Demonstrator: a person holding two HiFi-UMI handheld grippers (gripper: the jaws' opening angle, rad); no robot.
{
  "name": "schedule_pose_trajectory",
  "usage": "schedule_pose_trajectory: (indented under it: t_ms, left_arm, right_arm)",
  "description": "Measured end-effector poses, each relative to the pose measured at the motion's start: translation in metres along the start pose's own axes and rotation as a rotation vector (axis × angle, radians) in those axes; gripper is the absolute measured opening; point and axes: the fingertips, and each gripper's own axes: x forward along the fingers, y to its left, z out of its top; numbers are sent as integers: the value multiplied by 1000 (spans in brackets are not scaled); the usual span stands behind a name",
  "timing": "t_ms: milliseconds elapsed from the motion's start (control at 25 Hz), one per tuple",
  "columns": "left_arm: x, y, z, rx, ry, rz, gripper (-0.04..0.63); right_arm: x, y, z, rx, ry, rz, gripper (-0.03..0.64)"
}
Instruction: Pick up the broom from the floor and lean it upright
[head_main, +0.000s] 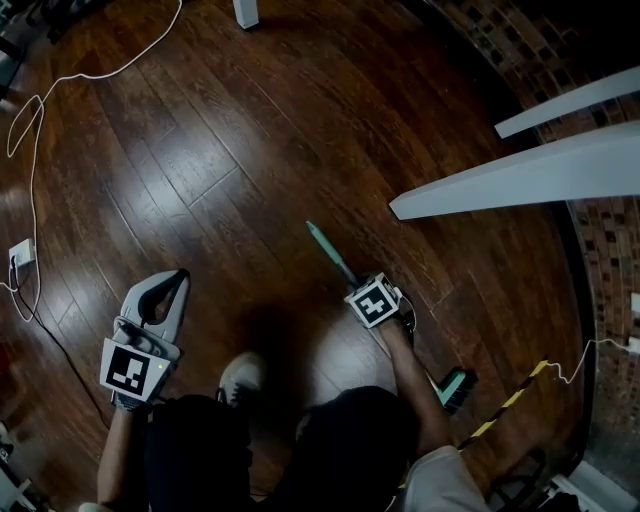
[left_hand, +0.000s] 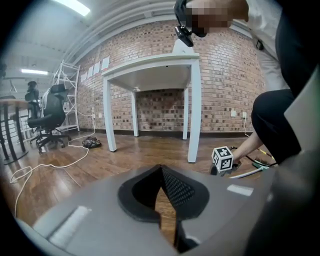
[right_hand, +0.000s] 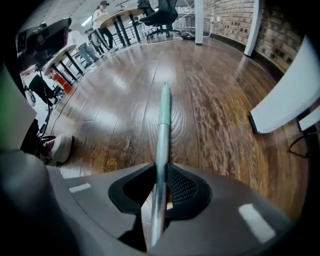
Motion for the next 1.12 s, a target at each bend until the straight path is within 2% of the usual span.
schedule_pose_trajectory:
  t_ms: [160, 280, 440, 600, 840, 1120]
  left_arm:
    - [-6, 5, 3, -28, 6, 18, 0]
    - [-12, 4, 25, -42, 0, 16, 0]
    - [-28, -12, 88, -69, -37, -30, 0]
    - [-44, -46, 162, -32, -37, -91, 0]
    - [-56, -97, 260, 54, -14, -199, 0]
    - [-61, -144, 360, 11, -21, -289, 0]
  right_arm:
    - [-18, 4, -3, 46, -58, -31, 86]
    - [-51, 10, 2, 43, -110, -38, 87]
    - [-124, 24, 2, 55, -158, -78, 87]
    - [-216, 28, -1, 79, -232, -149, 87]
    - [-352, 27, -11, 205, -342, -288, 86]
    - [-463, 18, -22, 355, -442, -362, 86]
